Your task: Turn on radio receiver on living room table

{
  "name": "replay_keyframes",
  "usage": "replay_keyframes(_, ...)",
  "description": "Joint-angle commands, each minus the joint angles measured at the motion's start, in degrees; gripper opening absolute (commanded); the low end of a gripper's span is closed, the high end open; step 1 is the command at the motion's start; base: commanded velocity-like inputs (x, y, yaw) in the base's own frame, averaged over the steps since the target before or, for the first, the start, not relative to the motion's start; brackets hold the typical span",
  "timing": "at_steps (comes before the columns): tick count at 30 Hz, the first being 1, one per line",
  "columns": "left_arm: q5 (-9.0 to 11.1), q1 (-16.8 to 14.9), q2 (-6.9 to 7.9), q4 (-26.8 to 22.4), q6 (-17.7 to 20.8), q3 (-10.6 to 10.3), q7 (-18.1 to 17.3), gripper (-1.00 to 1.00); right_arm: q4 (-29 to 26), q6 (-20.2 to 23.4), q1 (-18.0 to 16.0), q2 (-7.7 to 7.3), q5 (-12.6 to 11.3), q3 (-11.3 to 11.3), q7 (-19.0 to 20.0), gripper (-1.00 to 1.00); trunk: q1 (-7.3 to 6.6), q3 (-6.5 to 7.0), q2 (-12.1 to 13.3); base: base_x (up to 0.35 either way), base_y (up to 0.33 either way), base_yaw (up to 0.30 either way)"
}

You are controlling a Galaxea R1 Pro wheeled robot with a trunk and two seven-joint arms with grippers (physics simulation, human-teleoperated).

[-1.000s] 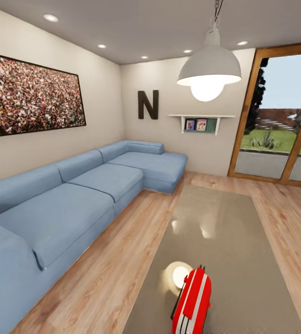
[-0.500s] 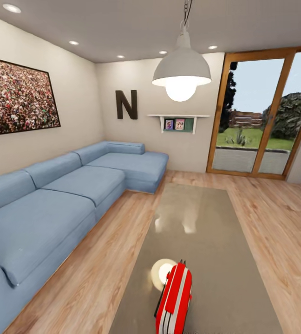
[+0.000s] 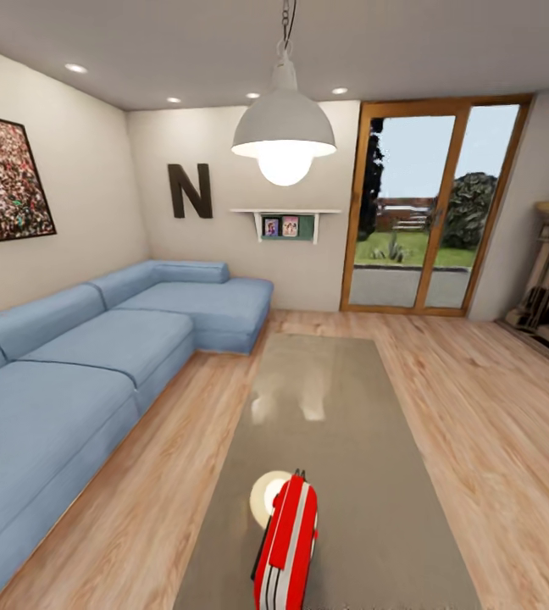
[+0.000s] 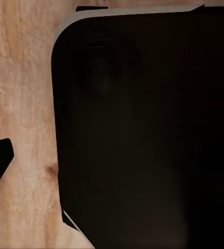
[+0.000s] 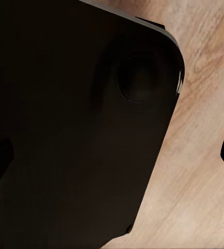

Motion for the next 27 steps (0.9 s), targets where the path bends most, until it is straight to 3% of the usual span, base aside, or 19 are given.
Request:
replay_keyframes(1, 0.0, 0.0, 0.0, 0.0, 0.0, 0.0, 0.0, 1.0, 0.0, 0.0, 0.0, -0.01, 0.0, 0.0, 0.0, 1.0, 0.0, 0.0, 0.0, 0.0, 0.0, -0.284)
replay_keyframes(14, 0.0, 0.0, 0.0, 0.0, 0.0, 0.0, 0.0, 1.0, 0.0, 0.0, 0.0, -0.01, 0.0, 0.0, -0.02, 1.0, 0.0, 0.0, 0.0, 0.0, 0.0, -0.27)
replay_keyframes(21, 0.06, 0.0, 0.0, 0.0, 0.0, 0.0, 0.0, 1.0, 0.0, 0.07, 0.0, -0.02, 0.0, 0.06, -0.17, 1.0, 0.0, 0.0, 0.0, 0.034, 0.003, -0.06)
replay_keyframes(27, 0.09, 0.0, 0.0, 0.0, 0.08, 0.0, 0.0, 1.0, 0.0, 0.09, 0.0, -0.01, 0.0, 0.07, -0.22, 1.0, 0.0, 0.0, 0.0, 0.249, 0.066, -0.006)
